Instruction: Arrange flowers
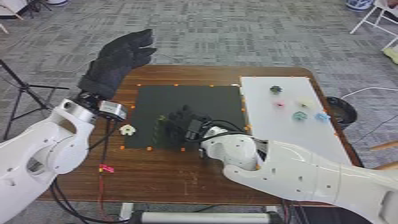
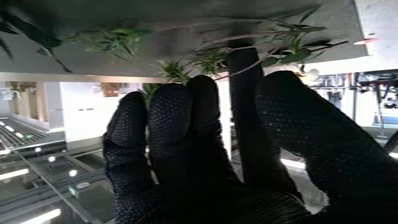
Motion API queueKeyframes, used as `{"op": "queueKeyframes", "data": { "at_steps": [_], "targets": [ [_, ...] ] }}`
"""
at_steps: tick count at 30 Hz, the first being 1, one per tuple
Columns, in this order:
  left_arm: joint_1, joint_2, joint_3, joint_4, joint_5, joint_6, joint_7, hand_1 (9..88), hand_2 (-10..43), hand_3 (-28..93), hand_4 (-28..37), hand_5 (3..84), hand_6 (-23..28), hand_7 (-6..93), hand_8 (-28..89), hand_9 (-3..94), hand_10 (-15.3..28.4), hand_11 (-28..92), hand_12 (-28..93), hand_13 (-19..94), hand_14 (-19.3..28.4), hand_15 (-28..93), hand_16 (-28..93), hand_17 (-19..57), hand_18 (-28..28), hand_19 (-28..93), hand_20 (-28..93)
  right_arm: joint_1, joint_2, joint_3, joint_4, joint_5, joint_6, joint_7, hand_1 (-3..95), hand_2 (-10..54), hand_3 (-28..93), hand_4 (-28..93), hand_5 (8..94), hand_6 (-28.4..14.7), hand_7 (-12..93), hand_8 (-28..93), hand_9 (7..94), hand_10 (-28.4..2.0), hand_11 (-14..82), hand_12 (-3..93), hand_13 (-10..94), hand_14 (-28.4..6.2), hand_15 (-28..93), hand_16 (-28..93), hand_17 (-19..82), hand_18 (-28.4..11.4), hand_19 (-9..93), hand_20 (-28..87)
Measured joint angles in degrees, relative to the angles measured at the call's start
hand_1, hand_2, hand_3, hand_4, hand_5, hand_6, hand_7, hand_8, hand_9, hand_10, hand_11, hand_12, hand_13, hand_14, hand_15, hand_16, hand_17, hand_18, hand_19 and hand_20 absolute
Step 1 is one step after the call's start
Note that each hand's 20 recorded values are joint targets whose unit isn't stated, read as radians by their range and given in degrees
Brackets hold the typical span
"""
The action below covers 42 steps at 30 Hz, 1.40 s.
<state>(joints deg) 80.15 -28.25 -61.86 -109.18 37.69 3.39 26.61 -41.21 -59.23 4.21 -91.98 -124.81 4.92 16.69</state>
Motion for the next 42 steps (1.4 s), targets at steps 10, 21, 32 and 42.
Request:
{"op": "queueKeyframes", "data": {
  "at_steps": [10,21,32,42],
  "targets": [
    [0.0,-0.03,-0.03,0.0,0.0,0.02,0.0,25.1,-2.5,68,-25.5,29.2,2.5,18.2,-8,22.2,10.6,19,20,18,13.1,27,6,-9.9,20.0,37,14,0.0,-0.8,0.0,0.4,0.0,0.2,0.0,25.0,9.3,93,-9,54.3,3.3,23,-15,34.7,-17.3,61.8,55.1,33,-16.4,86,37,14,-20.1,75,56],
    [0.0,-0.11,0.02,0.0,0.0,0.02,0.04,25.0,-2.6,68,-25.5,29.2,2.5,18.3,-8,22.1,10.6,19,20,18,13.1,27,6,-9.9,20.0,38,14,0.0,-2.7,-0.3,1.7,0.0,0.2,1.0,25.3,8.9,93,-9,54.9,3.4,23,-15,35.0,-17.2,61.6,55.1,34,-16.3,86,37,14,-20.1,75,56],
    [-0.2,-0.2,0.29,0.05,0.0,0.0,0.07,25.0,-2.6,68,-25.6,29.2,2.5,18.3,-8,22.1,10.6,19,20,18,13.0,27,7,-9.9,19.9,37,14,-0.1,-4.1,-0.4,2.3,0.0,0.4,2.0,25.7,8.2,93,-10,55.2,3.4,23,-16,35.4,-17.1,61.3,55.3,34,-16.4,86,37,14,-20.1,76,56],
    [-0.5,-0.25,0.51,0.12,0.0,0.01,0.08,25.0,-2.5,68,-25.5,29.3,2.6,18.1,-8,22.2,10.6,18,20,18,13.1,27,7,-9.9,19.9,37,14,-0.2,-4.5,-0.9,1.9,0.1,0.5,2.0,25.8,7.9,93,-10,55.5,3.4,23,-16,35.7,-17.1,61.0,55.4,34,-16.4,85,37,14,-20.0,76,56]
  ]
}}
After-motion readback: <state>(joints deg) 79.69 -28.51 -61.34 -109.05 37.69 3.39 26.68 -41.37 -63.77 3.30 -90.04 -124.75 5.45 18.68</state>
